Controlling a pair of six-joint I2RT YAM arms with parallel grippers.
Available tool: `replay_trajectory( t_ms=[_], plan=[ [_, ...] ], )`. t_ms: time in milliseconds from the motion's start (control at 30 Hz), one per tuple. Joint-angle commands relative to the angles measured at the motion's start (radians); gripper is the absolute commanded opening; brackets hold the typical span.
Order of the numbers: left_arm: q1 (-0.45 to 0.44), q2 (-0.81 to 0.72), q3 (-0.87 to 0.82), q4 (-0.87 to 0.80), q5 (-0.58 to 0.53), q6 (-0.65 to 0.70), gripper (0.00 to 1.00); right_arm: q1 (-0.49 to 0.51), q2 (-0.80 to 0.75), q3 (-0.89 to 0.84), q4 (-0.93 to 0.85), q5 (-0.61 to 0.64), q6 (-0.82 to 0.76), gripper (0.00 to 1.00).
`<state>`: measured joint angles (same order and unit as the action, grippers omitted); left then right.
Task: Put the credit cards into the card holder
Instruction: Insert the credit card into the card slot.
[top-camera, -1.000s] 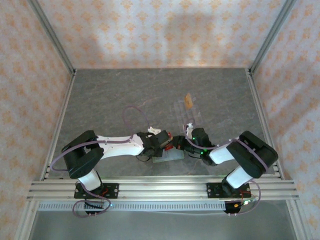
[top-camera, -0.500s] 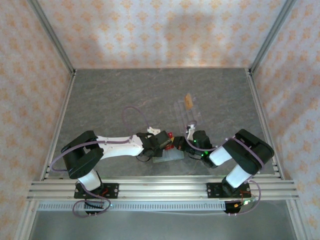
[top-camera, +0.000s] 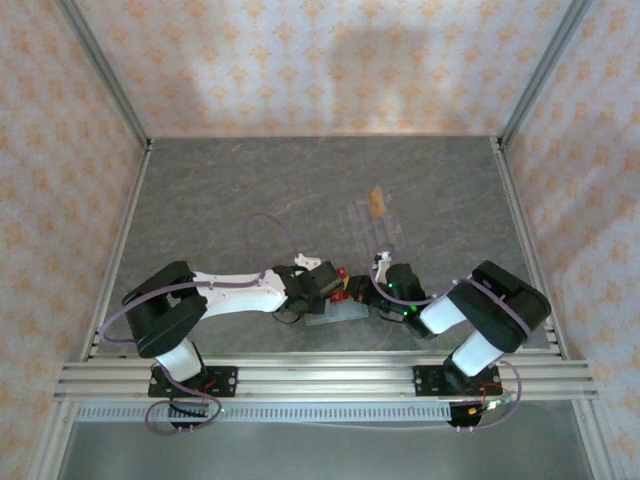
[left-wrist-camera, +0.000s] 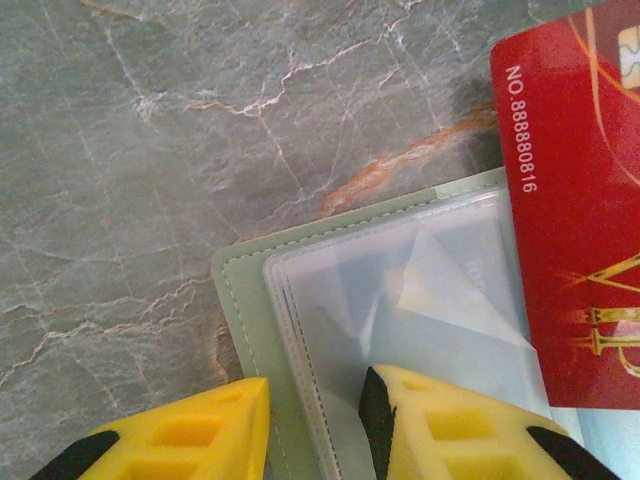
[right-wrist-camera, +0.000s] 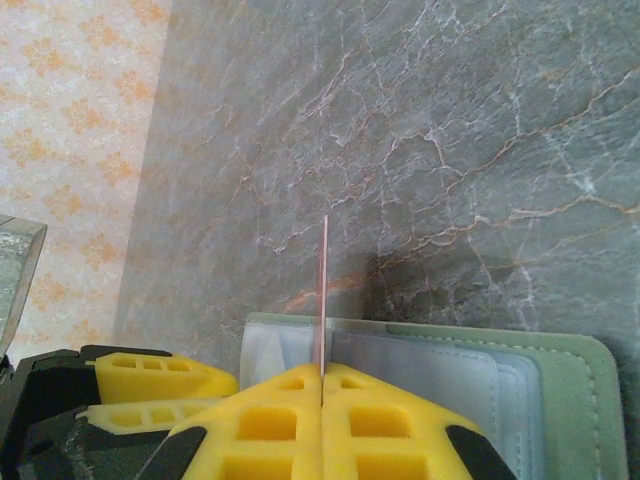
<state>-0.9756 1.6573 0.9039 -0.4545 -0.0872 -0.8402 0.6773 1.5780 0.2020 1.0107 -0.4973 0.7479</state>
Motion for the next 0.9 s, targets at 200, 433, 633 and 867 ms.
replay_trajectory(
  t_ms=[200, 433, 633, 867],
  plan=[
    [-0.009, 0.035, -0.046, -0.065, -0.001, -0.014, 0.32, 0.045, 0.015, -0.009, -0.043, 0.002, -0.012, 0.00],
    [-0.009, 0.045, -0.057, -0.053, 0.006, -0.031, 0.32, 0.045, 0.087, -0.049, 0.079, 0.020, 0.048, 0.00],
    [-0.008, 0.050, -0.057, -0.056, 0.003, -0.030, 0.32, 0.046, 0.135, -0.082, 0.140, 0.033, 0.077, 0.00],
    [-0.008, 0.062, -0.057, -0.048, 0.006, -0.025, 0.32, 0.055, 0.254, -0.115, 0.324, -0.005, 0.110, 0.00]
  ],
)
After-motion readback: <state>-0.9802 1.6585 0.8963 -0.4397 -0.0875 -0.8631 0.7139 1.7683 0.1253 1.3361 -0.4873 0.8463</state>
